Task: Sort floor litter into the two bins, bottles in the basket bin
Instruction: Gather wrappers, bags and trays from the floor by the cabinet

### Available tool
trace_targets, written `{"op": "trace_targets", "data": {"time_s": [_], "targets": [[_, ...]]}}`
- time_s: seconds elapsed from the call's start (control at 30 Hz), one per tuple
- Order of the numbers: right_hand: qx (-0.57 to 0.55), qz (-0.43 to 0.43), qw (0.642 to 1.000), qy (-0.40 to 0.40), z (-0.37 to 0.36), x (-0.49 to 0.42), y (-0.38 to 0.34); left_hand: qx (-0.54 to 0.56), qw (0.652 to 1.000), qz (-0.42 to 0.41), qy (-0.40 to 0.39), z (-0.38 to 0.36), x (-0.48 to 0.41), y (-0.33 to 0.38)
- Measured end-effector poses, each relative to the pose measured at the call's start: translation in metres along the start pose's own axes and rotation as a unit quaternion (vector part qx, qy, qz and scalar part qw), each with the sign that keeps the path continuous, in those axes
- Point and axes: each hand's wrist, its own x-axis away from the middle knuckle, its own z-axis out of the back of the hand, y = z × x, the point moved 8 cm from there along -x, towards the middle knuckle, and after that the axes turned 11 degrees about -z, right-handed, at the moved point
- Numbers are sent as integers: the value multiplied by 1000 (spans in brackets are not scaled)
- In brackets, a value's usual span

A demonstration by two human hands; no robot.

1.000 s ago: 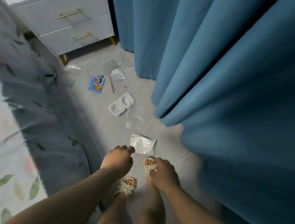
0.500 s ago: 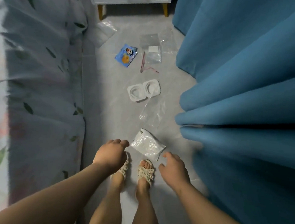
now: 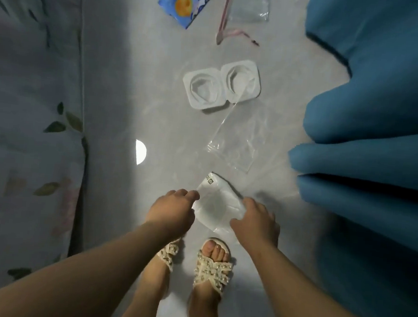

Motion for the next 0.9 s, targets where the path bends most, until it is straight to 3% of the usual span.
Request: {"op": "trace_targets", "data": {"time_s": [0.3, 0.47, 0.53, 0.73, 0.9], "targets": [[31, 20, 999, 21, -63, -70, 0, 31, 998, -4, 51, -53, -59, -27], [80, 60, 988, 115, -62, -83, -6, 34, 996, -32, 73, -58, -81, -28], [75, 85, 987, 110, -60, -90, -9, 31, 995, -55, 82, -54, -89, -28], [-116, 109, 986, 44, -40, -106, -3, 47, 985, -113, 121, -32, -109, -30], [-339, 51, 935, 90, -8, -113, 23, 90, 969, -103, 206, 3, -118, -30]]}}
